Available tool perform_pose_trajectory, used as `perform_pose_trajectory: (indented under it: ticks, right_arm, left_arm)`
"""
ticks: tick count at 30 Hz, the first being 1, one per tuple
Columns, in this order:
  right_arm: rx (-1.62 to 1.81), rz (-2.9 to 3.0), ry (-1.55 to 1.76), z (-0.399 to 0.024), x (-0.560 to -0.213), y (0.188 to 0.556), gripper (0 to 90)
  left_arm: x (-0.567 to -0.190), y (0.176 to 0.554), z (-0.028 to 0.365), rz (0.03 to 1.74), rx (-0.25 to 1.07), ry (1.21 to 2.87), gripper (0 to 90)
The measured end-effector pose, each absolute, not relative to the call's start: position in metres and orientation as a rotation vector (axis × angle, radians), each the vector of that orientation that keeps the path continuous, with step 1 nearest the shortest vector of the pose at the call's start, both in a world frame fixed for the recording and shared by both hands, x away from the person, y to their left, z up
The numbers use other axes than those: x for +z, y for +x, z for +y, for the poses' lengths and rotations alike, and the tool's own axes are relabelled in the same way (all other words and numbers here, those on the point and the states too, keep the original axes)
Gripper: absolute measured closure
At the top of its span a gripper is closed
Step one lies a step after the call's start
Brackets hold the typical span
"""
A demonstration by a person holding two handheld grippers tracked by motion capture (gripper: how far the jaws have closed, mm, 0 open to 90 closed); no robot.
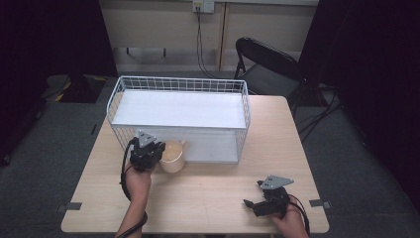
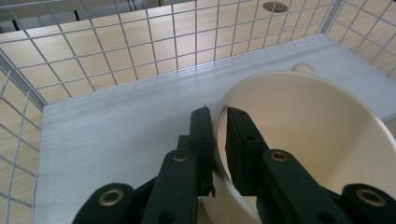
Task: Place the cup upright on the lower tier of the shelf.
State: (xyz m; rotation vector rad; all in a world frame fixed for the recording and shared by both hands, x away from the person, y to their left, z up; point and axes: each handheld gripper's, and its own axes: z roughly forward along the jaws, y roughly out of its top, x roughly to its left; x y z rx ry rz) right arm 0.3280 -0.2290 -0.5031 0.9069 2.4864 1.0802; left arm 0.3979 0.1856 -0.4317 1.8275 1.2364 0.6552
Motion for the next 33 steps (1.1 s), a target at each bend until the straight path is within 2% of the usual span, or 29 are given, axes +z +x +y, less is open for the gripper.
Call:
perform_pose_trajectory:
  ticks: [33]
  right_arm:
    - [1.079,2.486,0.907,-0.229,-0.503,0.328,11.7]
  left_arm:
    - [-0.429,0.411,0.181,1.264,0.697,1.825,79.8]
